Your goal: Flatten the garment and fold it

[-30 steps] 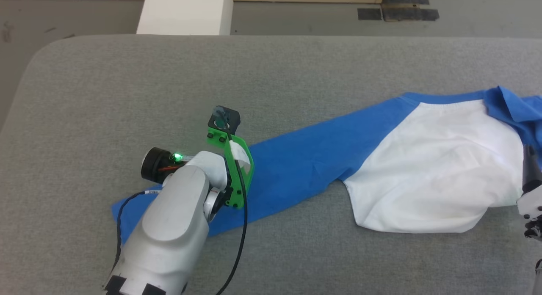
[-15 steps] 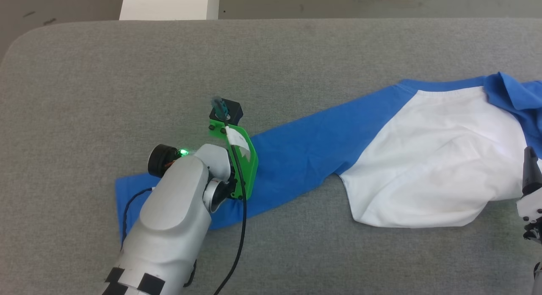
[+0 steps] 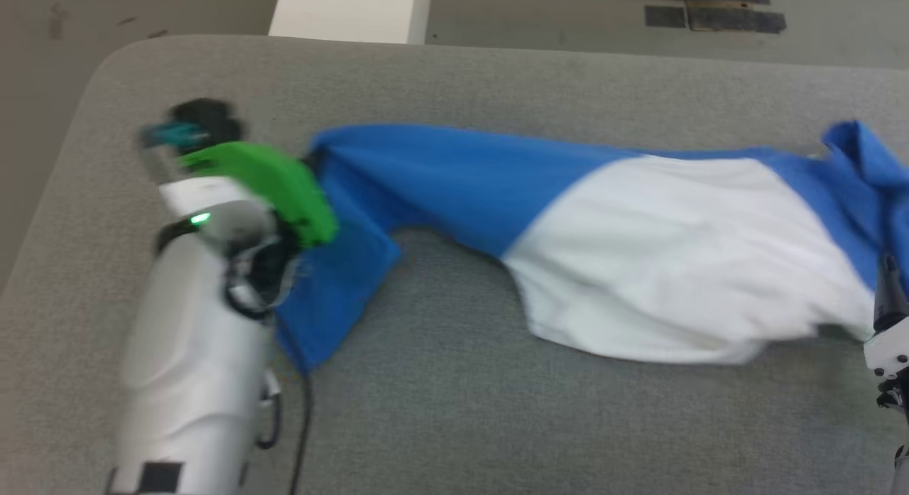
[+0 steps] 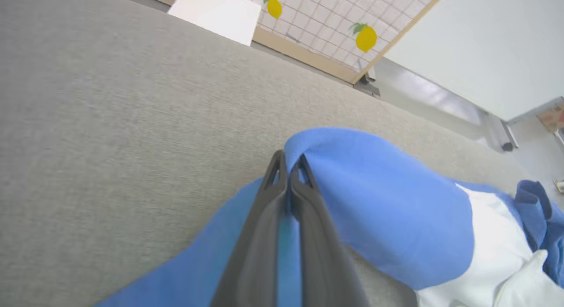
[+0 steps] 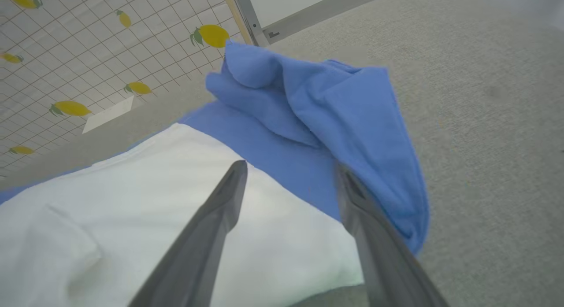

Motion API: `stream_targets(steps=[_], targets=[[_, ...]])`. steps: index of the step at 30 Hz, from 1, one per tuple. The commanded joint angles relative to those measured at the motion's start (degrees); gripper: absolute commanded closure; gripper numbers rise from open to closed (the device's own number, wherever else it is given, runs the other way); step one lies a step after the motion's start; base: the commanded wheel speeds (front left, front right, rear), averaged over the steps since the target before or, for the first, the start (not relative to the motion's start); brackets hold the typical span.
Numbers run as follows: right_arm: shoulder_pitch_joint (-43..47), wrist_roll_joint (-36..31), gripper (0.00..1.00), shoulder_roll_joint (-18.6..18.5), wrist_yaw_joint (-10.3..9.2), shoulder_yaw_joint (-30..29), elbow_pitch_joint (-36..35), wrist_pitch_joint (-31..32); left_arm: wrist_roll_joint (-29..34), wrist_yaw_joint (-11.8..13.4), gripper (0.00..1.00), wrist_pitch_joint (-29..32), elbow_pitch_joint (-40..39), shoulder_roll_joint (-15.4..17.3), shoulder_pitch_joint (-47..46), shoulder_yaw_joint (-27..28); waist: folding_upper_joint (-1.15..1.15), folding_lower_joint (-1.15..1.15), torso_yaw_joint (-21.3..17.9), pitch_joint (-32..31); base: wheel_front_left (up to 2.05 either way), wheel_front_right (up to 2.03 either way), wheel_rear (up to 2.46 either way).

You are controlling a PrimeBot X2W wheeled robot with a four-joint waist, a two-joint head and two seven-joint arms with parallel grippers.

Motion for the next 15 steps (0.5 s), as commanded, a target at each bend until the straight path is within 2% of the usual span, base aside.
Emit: stream_targets(steps=[1,7,11,14,15], targets=[[0.88,-0.46,0.0,-0.03,-0.08,0.1,0.11,-0.09,-0.91,1.52,1.0,-1.26,-1.36,1.7,2.49,2.43,0.39,0.0,1.42,-1.03,0.0,0.0,0.0],[1.21,-0.6,0.0,-0.03,-0.08,0.55,0.59,0.0,-2.37,8.44,1.0,-2.02,-6.24,5.87,12.95,10.65,0.39,0.0,2.55,-2.01,0.0,0.0,0.0],[1.3,-0.51,0.0,-0.03,-0.08,1.21,0.88,-0.07,-3.29,13.03,1.0,-1.1,-6.68,6.26,20.92,14.64,0.39,0.0,2.48,-2.38,0.0,0.0,0.0],[1.68,-0.85,0.0,-0.03,-0.08,2.28,0.88,0.27,-5.24,12.71,0.98,-0.39,-7.84,4.38,24.2,15.13,0.39,0.0,2.55,-2.47,0.0,0.0,0.0],[1.78,-0.98,0.0,-0.03,-0.08,2.55,0.79,0.4,-6.01,12.04,0.58,-1.0,-8.64,3.66,24.37,15.35,0.39,0.0,2.61,-2.5,0.0,0.0,0.0]])
